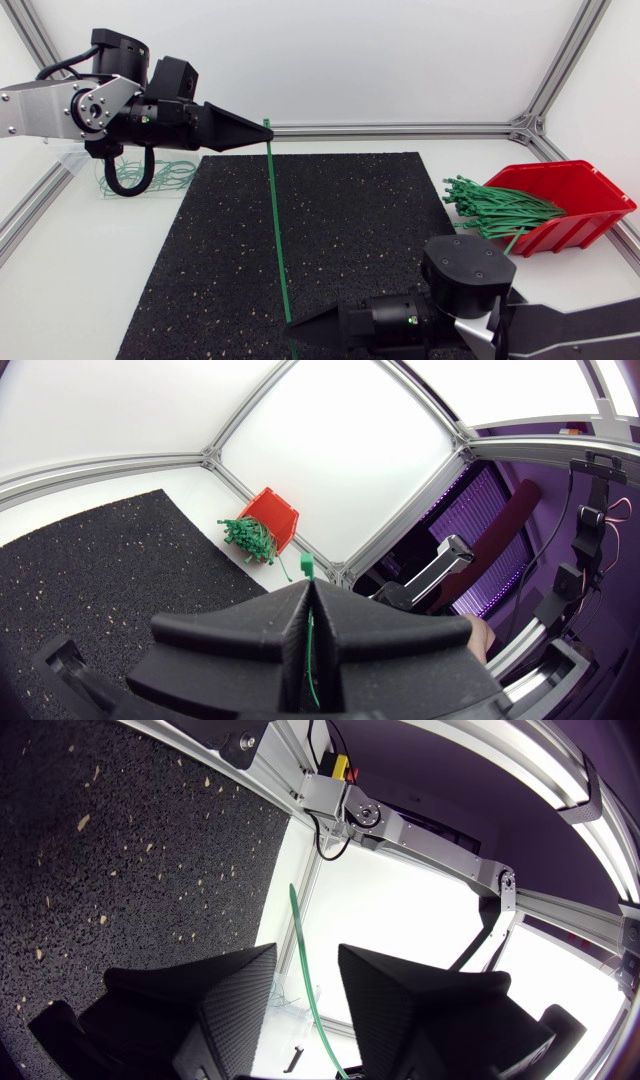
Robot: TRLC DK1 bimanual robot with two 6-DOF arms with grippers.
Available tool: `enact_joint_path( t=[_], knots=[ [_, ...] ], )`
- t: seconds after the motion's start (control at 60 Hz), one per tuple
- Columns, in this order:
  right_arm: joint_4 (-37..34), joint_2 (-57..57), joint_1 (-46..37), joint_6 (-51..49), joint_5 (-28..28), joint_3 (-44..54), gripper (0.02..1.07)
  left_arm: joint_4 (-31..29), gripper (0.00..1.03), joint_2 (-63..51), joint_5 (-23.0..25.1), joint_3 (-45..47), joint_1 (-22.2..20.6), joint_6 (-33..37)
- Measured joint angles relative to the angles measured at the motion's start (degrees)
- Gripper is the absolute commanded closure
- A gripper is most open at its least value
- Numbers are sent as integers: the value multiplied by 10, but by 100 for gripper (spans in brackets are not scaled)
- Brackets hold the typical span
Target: Take a green cable tie from the red box, thread the tail through the head to close it, then place it in the transparent bin on the left.
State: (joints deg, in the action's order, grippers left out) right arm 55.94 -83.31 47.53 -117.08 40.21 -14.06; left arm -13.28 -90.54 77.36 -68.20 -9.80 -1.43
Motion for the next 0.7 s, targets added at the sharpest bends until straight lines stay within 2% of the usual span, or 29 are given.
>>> enact_joint_path(
  t=[0.467, 0.7],
  knots=[
    [0, -12, 0, -2, -25, 0, 84, 0, 100, 0, 0, 0, -2, 0],
    [0, -11, 0, -4, -25, 0, 101, -2, 100, 0, 0, 0, -4, 0]
  ],
)
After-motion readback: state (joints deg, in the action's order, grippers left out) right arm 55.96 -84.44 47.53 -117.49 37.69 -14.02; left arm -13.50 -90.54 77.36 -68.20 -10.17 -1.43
